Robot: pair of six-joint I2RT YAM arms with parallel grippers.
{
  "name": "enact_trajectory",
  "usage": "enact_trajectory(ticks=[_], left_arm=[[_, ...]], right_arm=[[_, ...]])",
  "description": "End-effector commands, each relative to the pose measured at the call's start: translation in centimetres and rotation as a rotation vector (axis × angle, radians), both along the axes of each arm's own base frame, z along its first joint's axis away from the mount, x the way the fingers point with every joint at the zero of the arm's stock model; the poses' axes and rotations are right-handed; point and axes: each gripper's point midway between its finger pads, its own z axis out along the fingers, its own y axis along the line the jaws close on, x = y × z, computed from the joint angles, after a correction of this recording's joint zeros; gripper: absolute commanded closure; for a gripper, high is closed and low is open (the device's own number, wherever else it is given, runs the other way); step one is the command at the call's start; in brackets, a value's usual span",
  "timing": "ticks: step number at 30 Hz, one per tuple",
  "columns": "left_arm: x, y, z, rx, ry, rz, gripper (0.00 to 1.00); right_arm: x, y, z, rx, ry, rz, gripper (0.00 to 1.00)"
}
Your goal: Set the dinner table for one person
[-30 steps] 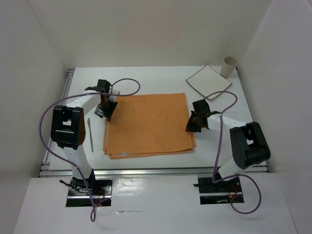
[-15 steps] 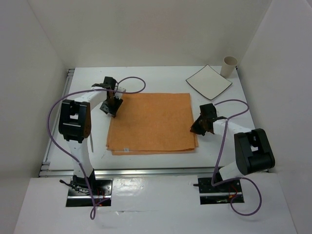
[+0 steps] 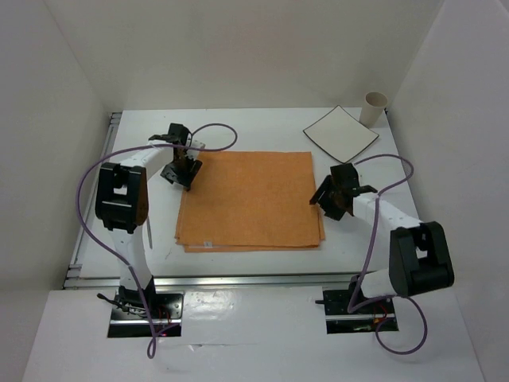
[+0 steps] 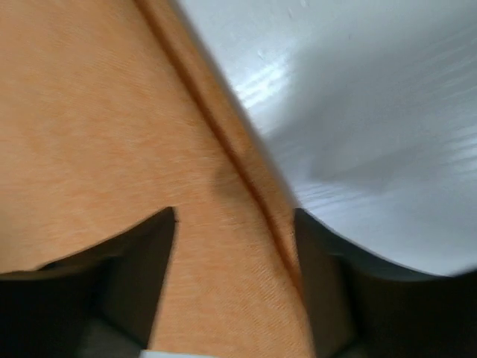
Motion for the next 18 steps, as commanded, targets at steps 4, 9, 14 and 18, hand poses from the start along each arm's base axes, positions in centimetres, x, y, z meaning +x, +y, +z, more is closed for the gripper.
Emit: enact_trajectory(ticks=[4,9,14,18], left_arm=[[0.7,0.5,7.4,-0.093,-0.107,0.091,0.26],[-0.8,0.8,9.5,-0.104,-0.117,0.106,0.24],[-3.1,1.4,10.1,-0.1,-0.12,0.108,0.24],[-3.8,1.8,10.4,-0.101,-0.134,0.116,0.24]], right_arm=[[6.3,-4.8,10.7,0.027,-0.24,-0.115,0.18],[10.9,-8.7,9.8,0.202,-0.249,-0.284,0.17],[13.2,-9.5,8.0,0.331,-0.279,-0.389,0.19],[14.7,-9.8,6.8,0.359,-0.315,-0.412,0.21]])
